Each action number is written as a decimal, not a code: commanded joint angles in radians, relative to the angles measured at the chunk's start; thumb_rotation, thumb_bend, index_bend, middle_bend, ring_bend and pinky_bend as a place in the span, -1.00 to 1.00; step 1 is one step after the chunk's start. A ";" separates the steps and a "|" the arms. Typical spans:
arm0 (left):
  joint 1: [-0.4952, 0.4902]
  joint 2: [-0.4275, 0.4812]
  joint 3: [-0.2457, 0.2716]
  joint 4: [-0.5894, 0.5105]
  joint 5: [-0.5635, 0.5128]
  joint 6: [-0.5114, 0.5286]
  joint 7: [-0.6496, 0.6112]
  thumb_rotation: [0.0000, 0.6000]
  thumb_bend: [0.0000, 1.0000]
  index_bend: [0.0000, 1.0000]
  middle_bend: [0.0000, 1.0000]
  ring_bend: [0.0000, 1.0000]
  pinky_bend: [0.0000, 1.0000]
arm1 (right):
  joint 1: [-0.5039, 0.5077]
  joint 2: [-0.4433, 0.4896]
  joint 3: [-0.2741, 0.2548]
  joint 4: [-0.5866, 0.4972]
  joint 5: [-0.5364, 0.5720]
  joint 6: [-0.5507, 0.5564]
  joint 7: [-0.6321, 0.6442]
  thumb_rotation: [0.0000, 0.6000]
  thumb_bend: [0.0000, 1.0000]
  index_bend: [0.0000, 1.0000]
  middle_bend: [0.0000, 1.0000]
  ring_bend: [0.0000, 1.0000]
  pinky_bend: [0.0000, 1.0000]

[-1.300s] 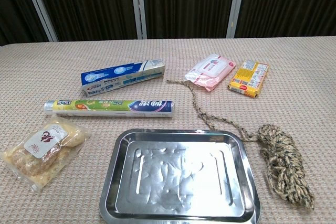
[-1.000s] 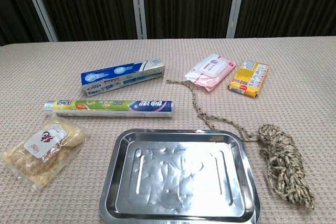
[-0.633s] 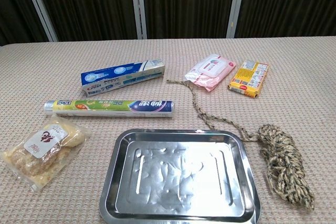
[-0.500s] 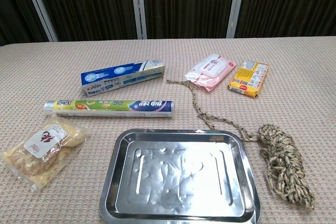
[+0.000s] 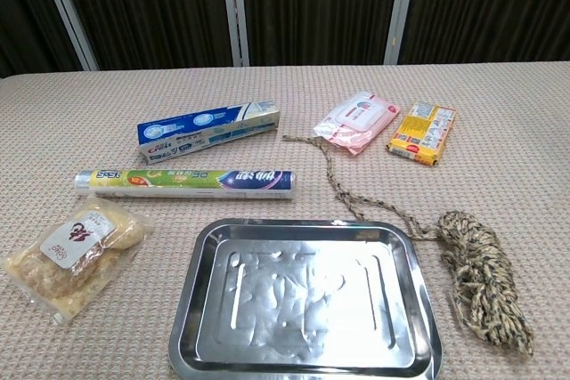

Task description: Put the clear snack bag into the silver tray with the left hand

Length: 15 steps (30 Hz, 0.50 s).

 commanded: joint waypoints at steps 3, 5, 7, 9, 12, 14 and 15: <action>-0.063 -0.020 0.008 0.001 0.005 -0.104 0.029 0.84 -0.98 -0.79 -1.00 -1.00 -1.00 | -0.001 -0.002 0.001 0.005 0.002 0.001 0.006 1.00 -1.00 -1.00 -1.00 -1.00 -1.00; -0.088 -0.036 0.012 0.005 0.008 -0.150 0.037 0.85 -0.98 -0.81 -1.00 -1.00 -1.00 | -0.001 -0.006 0.000 0.009 0.001 0.001 0.011 1.00 -1.00 -1.00 -1.00 -1.00 -1.00; -0.110 -0.049 0.015 0.009 0.002 -0.193 0.057 0.86 -0.98 -0.84 -1.00 -1.00 -1.00 | -0.001 -0.008 -0.001 0.013 0.000 0.001 0.013 1.00 -1.00 -1.00 -1.00 -1.00 -1.00; -0.123 -0.062 0.011 0.014 -0.007 -0.216 0.083 0.87 -0.98 -0.85 -1.00 -1.00 -1.00 | -0.002 -0.008 -0.001 0.015 0.000 0.002 0.015 1.00 -1.00 -1.00 -1.00 -1.00 -1.00; -0.141 -0.088 0.003 0.019 -0.032 -0.250 0.108 0.87 -0.98 -0.85 -1.00 -1.00 -1.00 | -0.005 -0.006 0.001 0.017 0.003 0.007 0.018 1.00 -1.00 -1.00 -1.00 -1.00 -1.00; -0.153 -0.109 -0.004 0.023 -0.054 -0.277 0.122 0.87 -0.98 -0.85 -1.00 -1.00 -1.00 | -0.006 -0.006 0.002 0.018 0.002 0.010 0.023 1.00 -1.00 -1.00 -1.00 -1.00 -1.00; -0.159 -0.116 -0.006 0.024 -0.059 -0.287 0.128 0.87 -0.98 -0.85 -1.00 -1.00 -1.00 | -0.006 -0.007 0.002 0.020 0.001 0.011 0.024 1.00 -1.00 -1.00 -1.00 -1.00 -1.00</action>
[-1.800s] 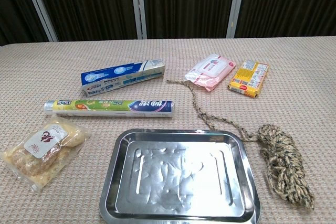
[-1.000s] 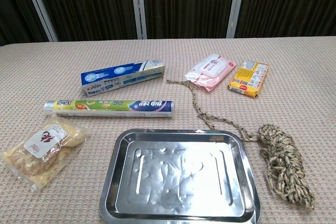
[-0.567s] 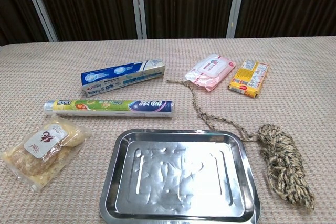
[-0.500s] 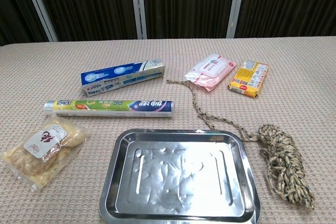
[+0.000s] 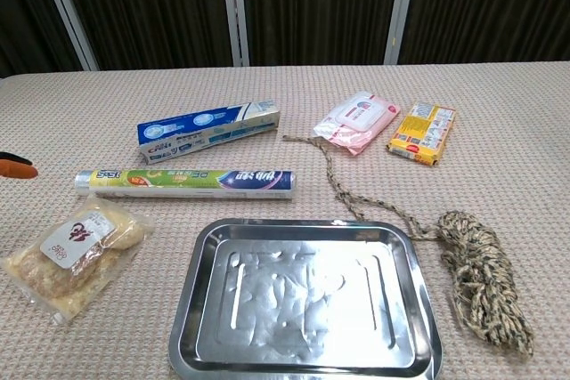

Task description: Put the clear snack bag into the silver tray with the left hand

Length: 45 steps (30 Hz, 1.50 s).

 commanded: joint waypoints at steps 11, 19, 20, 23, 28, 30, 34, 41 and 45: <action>-0.091 -0.114 -0.034 0.026 -0.101 -0.138 0.075 0.88 -0.98 -0.84 -1.00 -1.00 -1.00 | 0.001 -0.006 0.001 0.008 0.003 -0.006 0.004 1.00 -1.00 -1.00 -1.00 -1.00 -1.00; -0.137 -0.164 -0.043 0.035 -0.149 -0.204 0.112 0.88 -0.97 -0.76 -1.00 -1.00 -1.00 | 0.000 -0.005 0.002 0.005 0.006 -0.005 -0.002 1.00 -1.00 -1.00 -1.00 -1.00 -1.00; -0.142 -0.170 -0.043 0.037 -0.153 -0.210 0.115 0.89 -0.95 -0.73 -1.00 -1.00 -0.97 | 0.000 -0.004 0.003 0.003 0.005 -0.005 -0.003 1.00 -1.00 -1.00 -1.00 -1.00 -1.00; -0.152 -0.195 -0.043 0.052 -0.161 -0.217 0.118 0.98 -0.70 -0.39 -0.97 -0.94 -0.56 | -0.001 -0.004 0.001 0.001 0.006 -0.005 -0.005 1.00 -1.00 -1.00 -1.00 -1.00 -1.00; -0.139 -0.237 -0.045 0.095 -0.115 -0.143 0.078 1.00 -0.25 0.12 -0.53 -0.45 -0.03 | -0.005 -0.002 0.002 0.001 0.006 0.002 -0.007 1.00 -1.00 -1.00 -1.00 -1.00 -1.00; -0.128 -0.247 -0.041 0.112 -0.083 -0.098 0.036 1.00 -0.20 0.19 -0.46 -0.40 -0.01 | -0.006 0.000 0.002 -0.001 0.005 0.004 -0.009 1.00 -1.00 -1.00 -1.00 -1.00 -1.00; -0.116 -0.245 -0.038 0.123 -0.020 -0.016 -0.042 1.00 -0.18 0.20 -0.42 -0.39 -0.01 | -0.004 -0.001 0.002 -0.002 0.005 0.001 -0.009 1.00 -1.00 -1.00 -1.00 -1.00 -1.00; -0.135 -0.226 -0.034 0.069 0.075 0.055 -0.137 1.00 -0.19 0.08 -0.44 -0.41 -0.01 | 0.002 -0.002 0.003 -0.003 -0.001 -0.006 -0.009 1.00 -1.00 -1.00 -1.00 -1.00 -1.00; -0.172 -0.244 -0.054 0.031 0.092 0.038 -0.113 1.00 -0.19 0.06 -0.45 -0.42 -0.01 | 0.003 -0.002 0.003 -0.002 -0.008 -0.001 -0.009 1.00 -1.00 -1.00 -1.00 -1.00 -1.00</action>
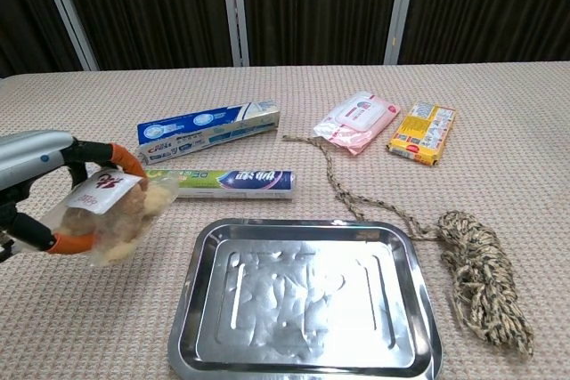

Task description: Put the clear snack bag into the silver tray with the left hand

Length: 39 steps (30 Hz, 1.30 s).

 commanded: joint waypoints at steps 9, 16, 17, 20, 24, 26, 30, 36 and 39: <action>-0.122 -0.125 -0.061 -0.085 -0.017 -0.119 0.135 1.00 -0.65 -0.40 -0.73 -0.70 -0.25 | -0.012 0.004 -0.005 0.003 -0.008 0.021 0.011 1.00 -1.00 -1.00 -1.00 -1.00 -1.00; -0.178 -0.152 -0.054 -0.143 -0.062 -0.227 0.224 0.90 -1.00 -1.00 -1.00 -1.00 -1.00 | -0.018 0.005 -0.006 0.007 -0.012 0.031 0.016 1.00 -1.00 -1.00 -1.00 -1.00 -1.00; -0.177 -0.151 -0.056 -0.150 -0.060 -0.219 0.234 0.85 -1.00 -1.00 -1.00 -1.00 -1.00 | -0.018 0.006 -0.006 0.007 -0.011 0.031 0.018 1.00 -1.00 -1.00 -1.00 -1.00 -1.00; -0.161 -0.137 -0.056 -0.171 -0.059 -0.177 0.241 0.79 -1.00 -1.00 -1.00 -1.00 -1.00 | -0.020 0.006 -0.007 0.011 -0.009 0.031 0.021 1.00 -1.00 -1.00 -1.00 -1.00 -1.00; -0.125 -0.074 -0.049 -0.199 -0.051 -0.105 0.253 0.80 -0.97 -1.00 -1.00 -1.00 -1.00 | -0.018 0.005 -0.006 0.014 -0.010 0.028 0.027 1.00 -1.00 -1.00 -1.00 -1.00 -1.00; -0.090 -0.022 -0.040 -0.213 -0.044 -0.046 0.299 0.85 -0.93 -0.99 -1.00 -1.00 -1.00 | -0.018 0.004 -0.007 0.017 -0.011 0.028 0.030 1.00 -1.00 -1.00 -1.00 -1.00 -1.00; 0.032 0.135 -0.006 -0.264 -0.044 0.133 0.306 0.88 -0.91 -0.86 -1.00 -1.00 -1.00 | -0.009 0.001 -0.005 0.025 -0.007 0.010 0.034 1.00 -1.00 -1.00 -1.00 -1.00 -1.00; 0.158 0.260 0.043 -0.225 -0.047 0.295 0.202 0.90 -0.90 -0.74 -1.00 -1.00 -1.00 | -0.003 0.000 -0.006 0.029 0.002 -0.008 0.032 1.00 -1.00 -1.00 -1.00 -1.00 -1.00; 0.222 0.289 0.057 -0.180 -0.064 0.371 0.151 0.89 -0.90 -0.73 -1.00 -1.00 -1.00 | 0.002 -0.003 -0.006 0.031 0.003 -0.017 0.034 1.00 -1.00 -1.00 -1.00 -1.00 -1.00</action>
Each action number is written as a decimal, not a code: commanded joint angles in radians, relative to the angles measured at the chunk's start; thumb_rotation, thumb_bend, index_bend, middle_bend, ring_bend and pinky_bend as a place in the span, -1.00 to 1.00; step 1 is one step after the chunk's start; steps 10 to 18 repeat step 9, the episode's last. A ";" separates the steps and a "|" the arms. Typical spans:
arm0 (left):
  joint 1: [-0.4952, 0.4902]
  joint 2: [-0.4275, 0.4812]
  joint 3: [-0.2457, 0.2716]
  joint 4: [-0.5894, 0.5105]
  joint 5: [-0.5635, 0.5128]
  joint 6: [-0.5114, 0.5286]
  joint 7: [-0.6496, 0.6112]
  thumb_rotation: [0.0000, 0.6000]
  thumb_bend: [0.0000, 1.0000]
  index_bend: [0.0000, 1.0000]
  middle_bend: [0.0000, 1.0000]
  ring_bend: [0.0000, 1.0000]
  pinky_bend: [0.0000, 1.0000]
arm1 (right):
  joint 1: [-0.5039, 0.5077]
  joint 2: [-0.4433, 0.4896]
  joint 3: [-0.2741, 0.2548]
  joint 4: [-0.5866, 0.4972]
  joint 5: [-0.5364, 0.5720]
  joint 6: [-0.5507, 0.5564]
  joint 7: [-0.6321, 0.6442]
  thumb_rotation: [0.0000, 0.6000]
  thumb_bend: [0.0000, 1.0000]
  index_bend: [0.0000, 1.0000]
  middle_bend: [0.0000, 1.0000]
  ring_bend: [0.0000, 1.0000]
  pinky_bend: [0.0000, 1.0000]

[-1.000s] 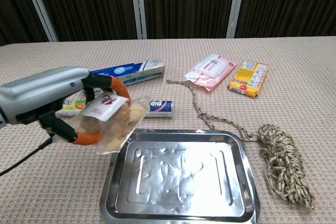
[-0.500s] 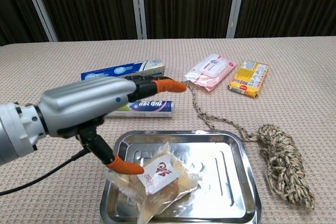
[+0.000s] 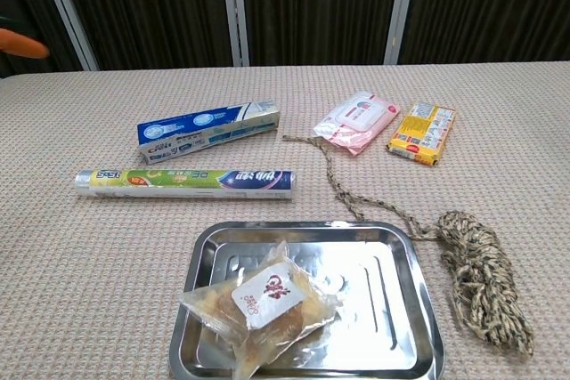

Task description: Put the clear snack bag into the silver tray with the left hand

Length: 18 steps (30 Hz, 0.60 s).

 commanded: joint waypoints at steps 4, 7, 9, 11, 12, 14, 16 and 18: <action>0.142 0.059 0.050 0.090 -0.021 0.144 -0.120 0.88 -0.91 -0.72 -1.00 -1.00 -1.00 | 0.014 -0.009 0.001 0.004 -0.006 -0.016 -0.005 1.00 -1.00 -1.00 -1.00 -1.00 -1.00; 0.159 0.063 0.061 0.099 -0.020 0.143 -0.129 0.88 -0.90 -0.72 -1.00 -1.00 -1.00 | 0.019 -0.010 0.004 0.001 -0.005 -0.020 -0.010 1.00 -1.00 -1.00 -1.00 -1.00 -1.00; 0.163 0.063 0.064 0.102 -0.020 0.135 -0.131 0.88 -0.91 -0.72 -1.00 -1.00 -1.00 | 0.020 -0.009 0.004 -0.002 -0.005 -0.021 -0.012 1.00 -1.00 -1.00 -1.00 -1.00 -1.00; 0.163 0.063 0.064 0.102 -0.020 0.135 -0.131 0.88 -0.91 -0.72 -1.00 -1.00 -1.00 | 0.020 -0.009 0.004 -0.002 -0.005 -0.021 -0.012 1.00 -1.00 -1.00 -1.00 -1.00 -1.00; 0.163 0.063 0.064 0.102 -0.020 0.135 -0.131 0.88 -0.91 -0.72 -1.00 -1.00 -1.00 | 0.020 -0.009 0.004 -0.002 -0.005 -0.021 -0.012 1.00 -1.00 -1.00 -1.00 -1.00 -1.00; 0.163 0.063 0.064 0.102 -0.020 0.135 -0.131 0.88 -0.91 -0.72 -1.00 -1.00 -1.00 | 0.020 -0.009 0.004 -0.002 -0.005 -0.021 -0.012 1.00 -1.00 -1.00 -1.00 -1.00 -1.00; 0.163 0.063 0.064 0.102 -0.020 0.135 -0.131 0.88 -0.91 -0.72 -1.00 -1.00 -1.00 | 0.020 -0.009 0.004 -0.002 -0.005 -0.021 -0.012 1.00 -1.00 -1.00 -1.00 -1.00 -1.00; 0.163 0.063 0.064 0.102 -0.020 0.135 -0.131 0.88 -0.91 -0.72 -1.00 -1.00 -1.00 | 0.020 -0.009 0.004 -0.002 -0.005 -0.021 -0.012 1.00 -1.00 -1.00 -1.00 -1.00 -1.00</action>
